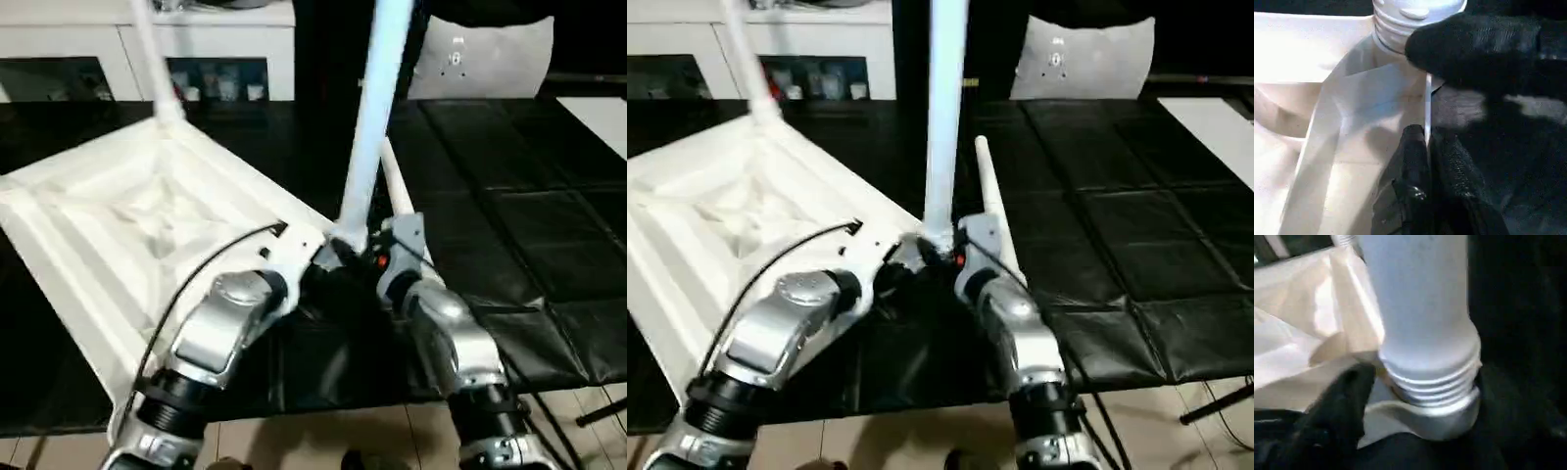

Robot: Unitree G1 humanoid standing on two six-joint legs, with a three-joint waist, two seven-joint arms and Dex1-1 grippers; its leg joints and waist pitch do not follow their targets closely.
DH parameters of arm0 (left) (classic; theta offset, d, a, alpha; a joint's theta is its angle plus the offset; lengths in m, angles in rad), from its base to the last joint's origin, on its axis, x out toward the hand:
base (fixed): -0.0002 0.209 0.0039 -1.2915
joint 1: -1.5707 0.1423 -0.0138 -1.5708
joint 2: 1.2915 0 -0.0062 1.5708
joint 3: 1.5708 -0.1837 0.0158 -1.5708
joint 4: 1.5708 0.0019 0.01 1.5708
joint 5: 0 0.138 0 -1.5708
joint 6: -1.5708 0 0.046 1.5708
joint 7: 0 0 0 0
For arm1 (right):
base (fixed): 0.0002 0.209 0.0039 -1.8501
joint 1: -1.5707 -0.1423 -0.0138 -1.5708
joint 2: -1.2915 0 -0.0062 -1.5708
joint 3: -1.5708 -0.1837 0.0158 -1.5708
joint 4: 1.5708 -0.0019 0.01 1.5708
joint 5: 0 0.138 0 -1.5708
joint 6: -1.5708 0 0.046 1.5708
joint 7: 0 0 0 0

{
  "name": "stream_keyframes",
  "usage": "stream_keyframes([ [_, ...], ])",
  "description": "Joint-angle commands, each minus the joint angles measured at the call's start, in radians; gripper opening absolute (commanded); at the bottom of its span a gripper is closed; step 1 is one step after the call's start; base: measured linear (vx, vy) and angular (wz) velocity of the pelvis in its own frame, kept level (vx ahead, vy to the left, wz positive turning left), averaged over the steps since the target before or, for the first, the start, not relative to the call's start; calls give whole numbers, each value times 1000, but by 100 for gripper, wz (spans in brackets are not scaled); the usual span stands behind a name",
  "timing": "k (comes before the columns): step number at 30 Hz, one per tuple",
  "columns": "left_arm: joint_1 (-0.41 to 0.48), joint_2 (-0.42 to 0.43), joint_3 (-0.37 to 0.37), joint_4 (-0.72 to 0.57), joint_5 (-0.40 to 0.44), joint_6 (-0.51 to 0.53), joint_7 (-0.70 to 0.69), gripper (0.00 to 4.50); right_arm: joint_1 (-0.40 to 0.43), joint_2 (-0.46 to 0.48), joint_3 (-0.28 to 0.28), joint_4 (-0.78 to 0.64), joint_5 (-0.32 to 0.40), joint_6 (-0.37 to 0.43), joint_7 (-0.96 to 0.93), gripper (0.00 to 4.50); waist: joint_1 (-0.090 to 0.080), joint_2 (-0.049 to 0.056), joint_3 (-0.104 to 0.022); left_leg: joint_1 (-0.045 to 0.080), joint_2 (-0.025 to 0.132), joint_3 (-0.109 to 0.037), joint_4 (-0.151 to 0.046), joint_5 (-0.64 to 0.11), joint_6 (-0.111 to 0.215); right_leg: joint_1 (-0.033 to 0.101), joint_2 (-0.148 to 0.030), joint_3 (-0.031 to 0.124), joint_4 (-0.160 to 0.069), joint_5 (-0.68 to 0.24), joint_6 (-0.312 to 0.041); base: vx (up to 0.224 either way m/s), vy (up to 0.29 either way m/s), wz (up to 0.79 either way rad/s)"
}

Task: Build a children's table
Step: Rotate leg to tighten

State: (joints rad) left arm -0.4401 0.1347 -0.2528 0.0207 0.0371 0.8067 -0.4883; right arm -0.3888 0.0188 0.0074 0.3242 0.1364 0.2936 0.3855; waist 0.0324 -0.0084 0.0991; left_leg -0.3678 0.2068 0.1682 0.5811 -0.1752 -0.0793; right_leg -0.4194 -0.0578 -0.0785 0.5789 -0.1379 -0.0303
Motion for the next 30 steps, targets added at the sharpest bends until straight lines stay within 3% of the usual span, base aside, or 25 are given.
stream_keyframes([
  [1, -29, 8, 6, -58, -8, -39, -17, 0, 18, -3, 34, 10, 22, 36, 43, 409, 9, 13, -86, 2, 13, -4, -57, -141, 63, 68, -67, 43, -57, -208, -186, 0, 0, 0],
  [7, -10, 117, -33, -53, -24, -92, -135, 0, 37, -128, 60, -105, 43, 46, 207, 440, 13, 15, -80, 9, 15, -3, -60, -206, 47, 65, -69, 43, -66, -292, -173, 0, 0, 0],
  [9, -6, 135, -40, -51, -28, -104, -158, 0, 39, -152, 66, -120, 44, 42, 240, 440, 16, 16, -77, 12, 16, -5, -61, -235, 39, 61, -68, 43, -72, -348, -154, 0, 0, 0],
  [11, 7, 204, -74, -45, -32, -144, -249, 0, 40, -231, 85, -162, 56, 35, 348, 440, 18, 17, -76, 14, 16, -5, -62, -253, 36, 61, -68, 43, -76, -379, -144, 0, 0, 0],
  [17, 23, 317, -130, -22, -42, -255, -409, 0, 31, -357, 131, -191, 43, -7, 503, 440, 37, 18, -74, 23, 17, -4, -62, -280, 32, 53, -68, 43, -81, -425, -137, 0, 0, 0],
  [19, 24, 362, -155, -3, -46, -342, -489, 0, 19, -405, 161, -186, 33, -37, 573, 440, 42, 18, -77, 21, 20, -6, -64, -269, 30, 54, -70, 45, -77, -406, -140, 0, 0, 0],
  [23, 22, 405, -183, 12, -53, -416, -577, 0, 11, -457, 203, -173, 32, -72, 677, 440, 55, 17, -79, 27, 23, -2, -62, -271, 27, 51, -69, 49, -71, -362, -163, 0, 0, 0],
  [25, 17, 426, -198, 15, -49, -452, -614, 0, 4, -466, 211, -156, 29, -93, 701, 440, 55, 18, -79, 22, 23, -3, -64, -268, 27, 56, -70, 50, -65, -347, -170, 0, 0, 0],
  [27, 14, 439, -207, 16, -46, -466, -635, 0, -3, -465, 211, -144, 39, -91, 720, 440, 55, 13, -80, 21, 24, -2, -63, -259, 26, 56, -71, 51, -62, -330, -178, 0, 0, 0],
  [30, 10, 453, -220, 21, -36, -489, -656, 0, -8, -465, 218, -135, 50, -93, 747, 440, 57, 15, -81, 21, 24, -3, -63, -247, 26, 58, -72, 52, -59, -320, -185, 0, 0, 0],
])
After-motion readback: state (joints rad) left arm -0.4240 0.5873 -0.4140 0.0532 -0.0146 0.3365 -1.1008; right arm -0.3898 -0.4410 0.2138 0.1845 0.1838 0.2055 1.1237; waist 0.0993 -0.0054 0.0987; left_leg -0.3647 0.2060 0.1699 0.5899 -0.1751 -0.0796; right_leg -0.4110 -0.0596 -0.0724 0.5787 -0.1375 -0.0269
